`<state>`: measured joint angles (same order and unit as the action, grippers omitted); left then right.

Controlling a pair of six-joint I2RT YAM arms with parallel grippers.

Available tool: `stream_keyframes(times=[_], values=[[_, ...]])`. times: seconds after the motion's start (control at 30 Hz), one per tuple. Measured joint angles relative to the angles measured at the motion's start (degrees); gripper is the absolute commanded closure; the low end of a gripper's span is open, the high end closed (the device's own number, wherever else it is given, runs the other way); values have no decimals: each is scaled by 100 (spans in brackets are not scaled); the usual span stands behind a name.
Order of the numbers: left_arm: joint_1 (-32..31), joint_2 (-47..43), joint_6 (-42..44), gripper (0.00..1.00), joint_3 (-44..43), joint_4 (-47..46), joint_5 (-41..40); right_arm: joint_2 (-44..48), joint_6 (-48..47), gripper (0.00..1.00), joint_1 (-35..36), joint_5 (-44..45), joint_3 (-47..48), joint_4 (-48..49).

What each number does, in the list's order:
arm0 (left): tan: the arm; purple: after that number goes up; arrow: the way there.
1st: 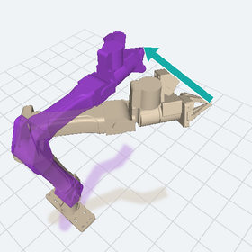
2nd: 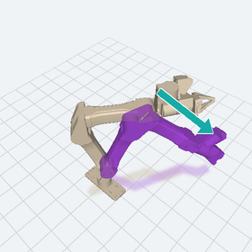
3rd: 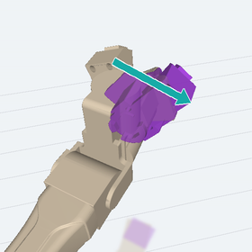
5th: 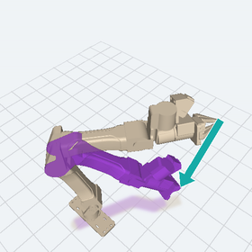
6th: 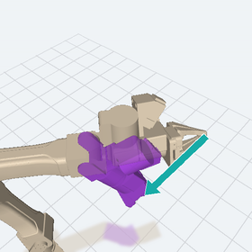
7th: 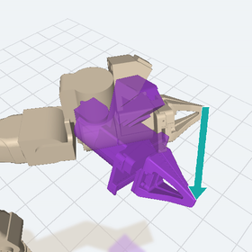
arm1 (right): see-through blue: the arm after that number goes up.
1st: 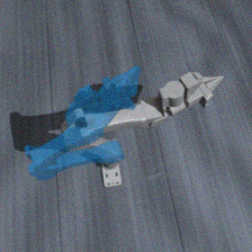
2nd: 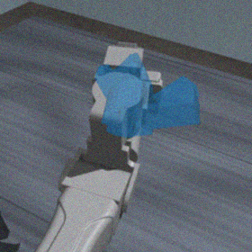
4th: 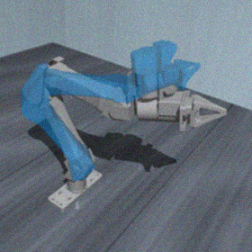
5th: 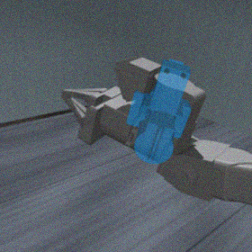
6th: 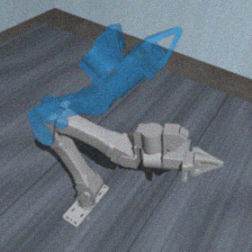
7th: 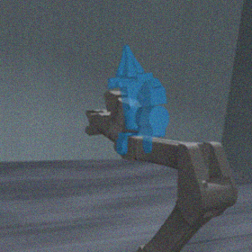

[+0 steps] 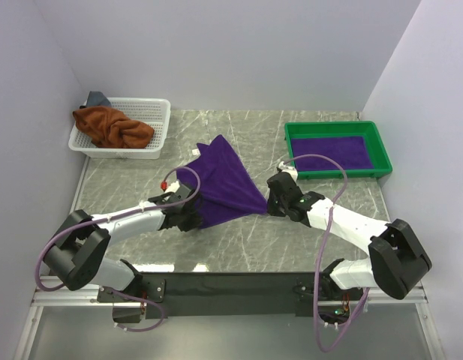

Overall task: Fold and stack the towels
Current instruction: Flatten out the crumpled towel

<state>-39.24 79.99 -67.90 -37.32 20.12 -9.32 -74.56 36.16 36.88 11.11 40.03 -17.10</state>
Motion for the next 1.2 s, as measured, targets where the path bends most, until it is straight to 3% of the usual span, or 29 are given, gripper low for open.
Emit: stream_keyframes(times=[0.07, 0.2, 0.33, 0.47, 0.67, 0.93, 1.2], values=[[0, 0, -66, 99, 24, -2, -22, 22, 0, 100, 0, 0, -7, 2], [-20, -66, -72, 99, 20, 92, -107, 114, -7, 100, 0, 7, -20, -13], [-17, -258, 85, 100, -350, 1021, -529, 275, -103, 100, -15, 61, 107, -238], [210, -780, 474, 99, -1449, 1733, -949, 455, -291, 100, -149, 85, 772, -675], [1141, -1303, 1318, 100, -3458, 1958, -1023, 645, -525, 100, -717, -131, 2396, -1047], [1574, -660, 2155, 100, -6157, 2205, -531, 507, -721, 100, -1178, -715, 4765, -1517], [1580, -522, 2686, 100, -7735, 2020, 37, 518, -1047, 100, -1292, -909, 6330, -1672]])
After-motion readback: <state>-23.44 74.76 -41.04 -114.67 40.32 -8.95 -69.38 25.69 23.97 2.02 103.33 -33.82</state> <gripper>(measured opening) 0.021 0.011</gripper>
